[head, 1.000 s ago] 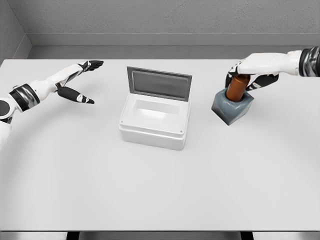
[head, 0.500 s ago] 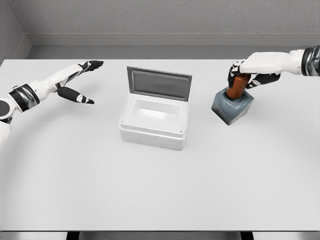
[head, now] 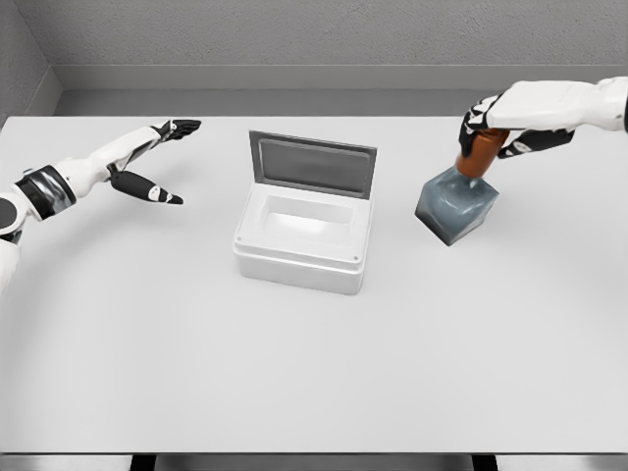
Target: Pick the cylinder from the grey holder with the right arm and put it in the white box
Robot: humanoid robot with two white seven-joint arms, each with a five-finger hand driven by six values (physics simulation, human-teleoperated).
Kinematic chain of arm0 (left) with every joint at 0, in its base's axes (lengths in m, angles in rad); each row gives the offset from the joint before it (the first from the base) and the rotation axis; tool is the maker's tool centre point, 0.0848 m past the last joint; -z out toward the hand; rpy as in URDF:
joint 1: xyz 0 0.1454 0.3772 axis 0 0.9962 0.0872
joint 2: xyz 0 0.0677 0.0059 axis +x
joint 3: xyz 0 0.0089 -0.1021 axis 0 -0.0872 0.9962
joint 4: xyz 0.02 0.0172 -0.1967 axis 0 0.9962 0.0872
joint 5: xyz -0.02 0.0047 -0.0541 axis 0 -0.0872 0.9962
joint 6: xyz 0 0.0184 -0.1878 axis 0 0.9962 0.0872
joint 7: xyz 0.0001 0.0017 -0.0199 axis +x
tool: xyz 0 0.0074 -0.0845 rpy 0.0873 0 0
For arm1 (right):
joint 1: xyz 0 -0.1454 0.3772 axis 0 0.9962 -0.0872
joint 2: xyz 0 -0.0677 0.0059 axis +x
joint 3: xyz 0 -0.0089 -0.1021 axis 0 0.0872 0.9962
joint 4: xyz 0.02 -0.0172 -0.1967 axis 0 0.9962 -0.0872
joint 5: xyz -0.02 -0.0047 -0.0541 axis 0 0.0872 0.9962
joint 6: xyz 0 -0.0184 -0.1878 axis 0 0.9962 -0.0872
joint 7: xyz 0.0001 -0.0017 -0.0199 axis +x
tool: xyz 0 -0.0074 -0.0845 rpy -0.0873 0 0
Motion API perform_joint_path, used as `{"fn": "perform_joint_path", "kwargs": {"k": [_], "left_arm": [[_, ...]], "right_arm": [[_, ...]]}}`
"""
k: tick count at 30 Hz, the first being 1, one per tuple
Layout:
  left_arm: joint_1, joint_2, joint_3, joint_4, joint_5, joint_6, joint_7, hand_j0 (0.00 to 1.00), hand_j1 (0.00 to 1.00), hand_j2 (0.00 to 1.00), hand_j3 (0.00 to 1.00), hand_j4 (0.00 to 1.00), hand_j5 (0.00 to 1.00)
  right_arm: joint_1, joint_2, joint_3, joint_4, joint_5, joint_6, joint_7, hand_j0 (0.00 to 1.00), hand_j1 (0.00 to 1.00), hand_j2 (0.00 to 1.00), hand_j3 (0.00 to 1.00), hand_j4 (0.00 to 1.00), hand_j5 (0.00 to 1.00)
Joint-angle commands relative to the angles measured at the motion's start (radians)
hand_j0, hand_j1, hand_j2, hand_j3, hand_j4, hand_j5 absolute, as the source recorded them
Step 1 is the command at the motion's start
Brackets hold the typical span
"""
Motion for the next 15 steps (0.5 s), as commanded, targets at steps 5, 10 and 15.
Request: {"fn": "perform_joint_path", "kwargs": {"k": [5, 10, 15], "left_arm": [[0.000, 0.001, 0.003, -0.004, 0.008, 0.002, 0.000, 1.00, 1.00, 1.00, 1.00, 1.00, 1.00], [0.000, 0.001, 0.002, -0.004, 0.008, 0.002, 0.000, 1.00, 1.00, 1.00, 1.00, 1.00, 1.00], [-0.003, 0.003, 0.003, -0.004, 0.008, 0.002, 0.000, 1.00, 1.00, 1.00, 1.00, 1.00, 1.00]], "right_arm": [[0.000, -0.057, -0.001, -0.113, -0.032, 0.003, -0.001, 0.45, 0.45, 0.45, 0.45, 0.45, 0.45], [0.000, -0.066, -0.001, -0.195, -0.047, 0.003, -0.001, 0.45, 0.45, 0.45, 0.45, 0.45, 0.45], [-0.012, -0.064, 0.000, -0.262, -0.073, 0.003, -0.001, 0.45, 0.45, 0.45, 0.45, 0.45, 0.45]]}}
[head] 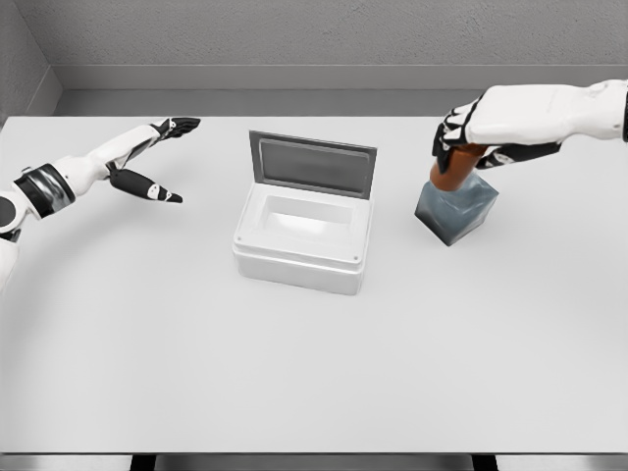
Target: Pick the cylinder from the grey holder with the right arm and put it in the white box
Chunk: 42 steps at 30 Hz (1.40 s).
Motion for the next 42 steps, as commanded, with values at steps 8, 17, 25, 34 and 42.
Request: {"fn": "perform_joint_path", "kwargs": {"k": [8, 17, 25, 34, 42], "left_arm": [[0.003, 0.001, 0.002, -0.001, 0.008, 0.002, 0.000, 1.00, 1.00, 1.00, 1.00, 1.00, 1.00], [0.003, 0.002, 0.002, -0.001, 0.008, 0.002, 0.000, 1.00, 1.00, 1.00, 1.00, 1.00, 1.00], [0.005, 0.002, 0.002, -0.001, 0.008, 0.002, 0.000, 1.00, 1.00, 1.00, 1.00, 1.00, 1.00], [0.008, 0.002, 0.000, -0.001, 0.008, 0.002, 0.000, 1.00, 1.00, 1.00, 1.00, 1.00, 1.00], [0.006, 0.002, 0.000, -0.001, 0.008, 0.002, 0.000, 1.00, 1.00, 1.00, 1.00, 1.00, 1.00]], "right_arm": [[-0.008, 0.053, 0.007, -0.037, -0.017, 0.003, -0.001, 0.44, 0.44, 0.44, 0.44, 0.44, 0.44], [-0.015, 0.046, 0.007, -0.077, -0.017, 0.003, -0.001, 0.44, 0.44, 0.44, 0.44, 0.44, 0.44], [-0.011, 0.043, 0.010, -0.124, -0.017, 0.003, -0.001, 0.44, 0.44, 0.44, 0.44, 0.44, 0.44], [-0.006, 0.078, 0.015, -0.132, -0.023, 0.003, -0.001, 0.44, 0.44, 0.44, 0.44, 0.44, 0.44], [-0.005, 0.119, 0.047, -0.135, -0.023, 0.003, -0.001, 0.44, 0.44, 0.44, 0.44, 0.44, 0.44]]}}
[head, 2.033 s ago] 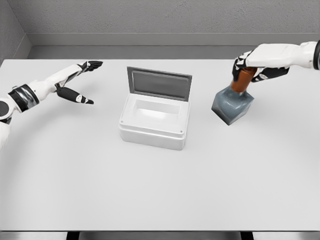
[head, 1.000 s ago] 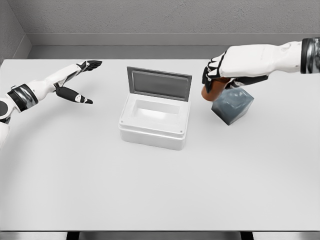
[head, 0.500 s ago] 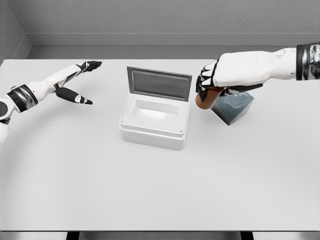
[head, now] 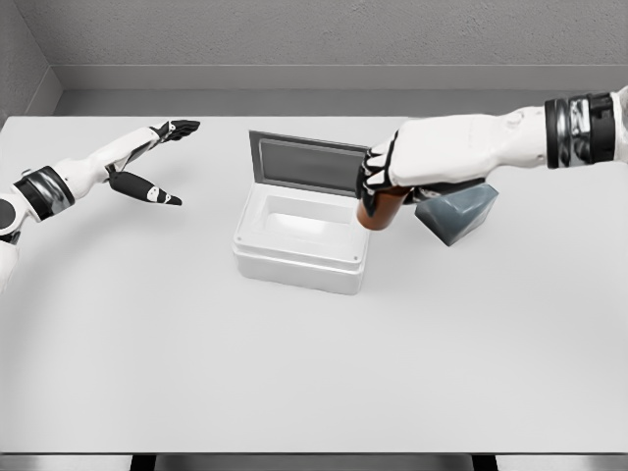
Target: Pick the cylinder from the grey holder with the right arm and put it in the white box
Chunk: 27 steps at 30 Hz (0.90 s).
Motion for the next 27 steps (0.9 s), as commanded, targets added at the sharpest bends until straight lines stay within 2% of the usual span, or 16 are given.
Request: {"fn": "perform_joint_path", "kwargs": {"k": [1, 9, 27], "left_arm": [[0.000, 0.000, 0.002, -0.001, 0.008, 0.002, 0.000, 1.00, 1.00, 1.00, 1.00, 1.00, 1.00], [-0.002, 0.000, 0.002, -0.001, 0.008, 0.002, 0.000, 1.00, 1.00, 1.00, 1.00, 1.00, 1.00], [-0.006, -0.001, 0.003, -0.001, 0.008, 0.002, 0.000, 1.00, 1.00, 1.00, 1.00, 1.00, 1.00]], "right_arm": [[0.000, 0.016, 0.019, 0.001, -0.005, 0.002, -0.001, 0.44, 0.44, 0.44, 0.44, 0.44, 0.44], [0.002, 0.056, 0.058, 0.012, 0.003, 0.002, -0.001, 0.44, 0.44, 0.44, 0.44, 0.44, 0.44], [-0.015, 0.114, 0.067, 0.049, 0.009, 0.002, -0.001, 0.44, 0.44, 0.44, 0.44, 0.44, 0.44]]}}
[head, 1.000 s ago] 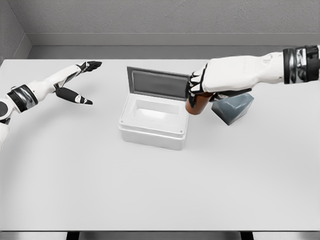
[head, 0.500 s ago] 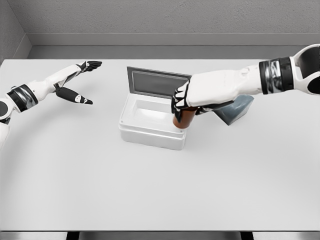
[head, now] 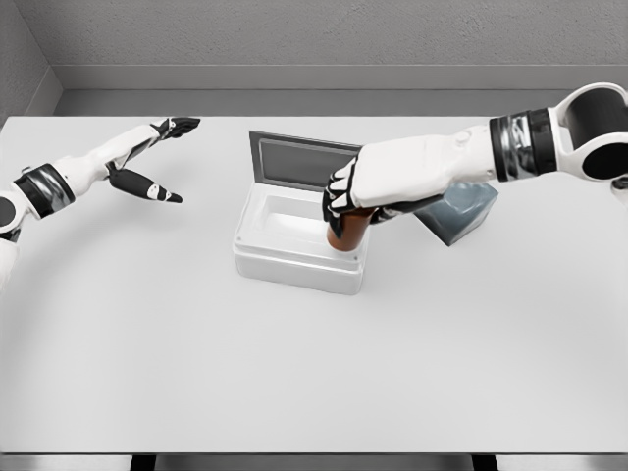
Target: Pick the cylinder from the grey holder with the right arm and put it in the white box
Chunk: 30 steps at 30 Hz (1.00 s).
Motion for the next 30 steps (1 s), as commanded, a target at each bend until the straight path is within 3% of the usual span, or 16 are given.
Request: {"fn": "perform_joint_path", "kwargs": {"k": [1, 18, 26, 30], "left_arm": [[0.000, -0.001, 0.002, -0.001, 0.008, 0.002, 0.000, 1.00, 1.00, 1.00, 1.00, 1.00, 1.00], [0.000, -0.001, 0.002, -0.001, 0.008, 0.002, 0.000, 1.00, 1.00, 1.00, 1.00, 1.00, 1.00], [0.000, 0.002, 0.002, -0.001, 0.010, 0.002, 0.000, 1.00, 1.00, 1.00, 1.00, 1.00, 1.00], [0.000, 0.002, 0.002, 0.001, 0.010, 0.002, 0.000, 1.00, 1.00, 1.00, 1.00, 1.00, 1.00]], "right_arm": [[0.000, 0.017, -0.001, 0.008, -0.004, 0.003, -0.001, 0.44, 0.44, 0.44, 0.44, 0.44, 0.44], [-0.032, 0.067, 0.004, 0.108, -0.001, 0.003, -0.001, 0.44, 0.44, 0.44, 0.44, 0.44, 0.44], [-0.035, 0.085, 0.021, 0.108, -0.001, 0.003, -0.001, 0.44, 0.44, 0.44, 0.44, 0.44, 0.44], [-0.035, 0.085, 0.042, 0.169, 0.000, 0.003, -0.001, 0.44, 0.44, 0.44, 0.44, 0.44, 0.44]]}}
